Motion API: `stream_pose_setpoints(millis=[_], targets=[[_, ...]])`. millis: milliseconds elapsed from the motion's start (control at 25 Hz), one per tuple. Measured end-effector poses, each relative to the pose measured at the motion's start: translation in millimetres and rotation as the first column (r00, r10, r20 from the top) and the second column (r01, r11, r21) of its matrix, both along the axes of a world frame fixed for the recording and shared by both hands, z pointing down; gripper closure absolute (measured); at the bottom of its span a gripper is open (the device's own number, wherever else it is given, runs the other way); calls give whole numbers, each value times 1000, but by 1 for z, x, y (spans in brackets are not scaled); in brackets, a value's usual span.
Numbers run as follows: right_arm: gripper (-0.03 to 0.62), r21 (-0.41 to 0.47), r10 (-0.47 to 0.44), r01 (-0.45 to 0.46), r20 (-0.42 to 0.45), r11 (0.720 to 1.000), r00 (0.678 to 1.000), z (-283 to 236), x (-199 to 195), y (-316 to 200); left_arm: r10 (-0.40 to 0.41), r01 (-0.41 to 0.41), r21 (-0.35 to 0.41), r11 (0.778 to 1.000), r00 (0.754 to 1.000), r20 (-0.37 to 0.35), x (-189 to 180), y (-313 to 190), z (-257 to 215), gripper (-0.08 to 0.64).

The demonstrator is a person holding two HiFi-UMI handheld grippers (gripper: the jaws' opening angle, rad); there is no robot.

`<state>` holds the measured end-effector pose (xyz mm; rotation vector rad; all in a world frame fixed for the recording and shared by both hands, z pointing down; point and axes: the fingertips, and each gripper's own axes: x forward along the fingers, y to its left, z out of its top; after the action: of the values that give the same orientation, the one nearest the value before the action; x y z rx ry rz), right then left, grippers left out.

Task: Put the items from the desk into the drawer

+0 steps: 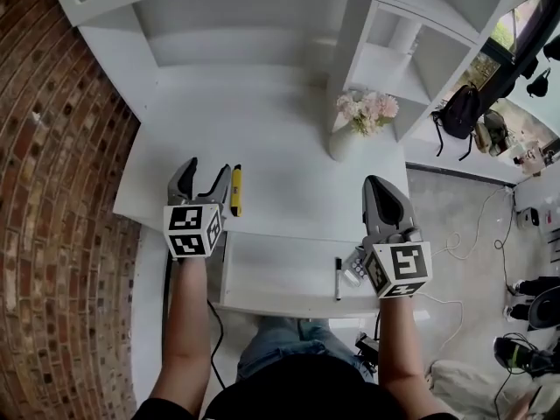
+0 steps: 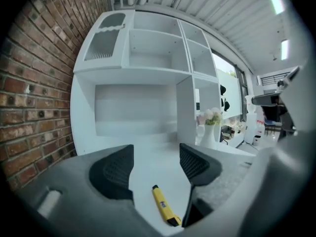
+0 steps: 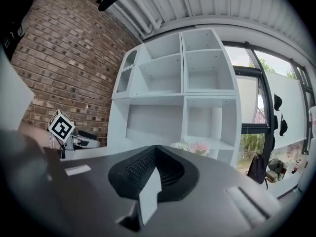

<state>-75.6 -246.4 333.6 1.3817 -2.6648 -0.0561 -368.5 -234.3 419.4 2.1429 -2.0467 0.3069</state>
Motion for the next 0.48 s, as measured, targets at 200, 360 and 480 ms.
stream_pose_setpoints(millis=[200,360,480], targets=[[583,-82,42,-45,-31,996,999,35,-9,-3,22,-42,-244,969,996,-84,3,-22,83,265],[583,-127,79,-84,-46,988,996,57,-10,-4,19,-64,-407,911,993,-112,6,-28,141,266],[583,-149,98,-105,-57,983,994,69,-5,-5,12,-67,-485,872,993,-115,12,-31,173,268]])
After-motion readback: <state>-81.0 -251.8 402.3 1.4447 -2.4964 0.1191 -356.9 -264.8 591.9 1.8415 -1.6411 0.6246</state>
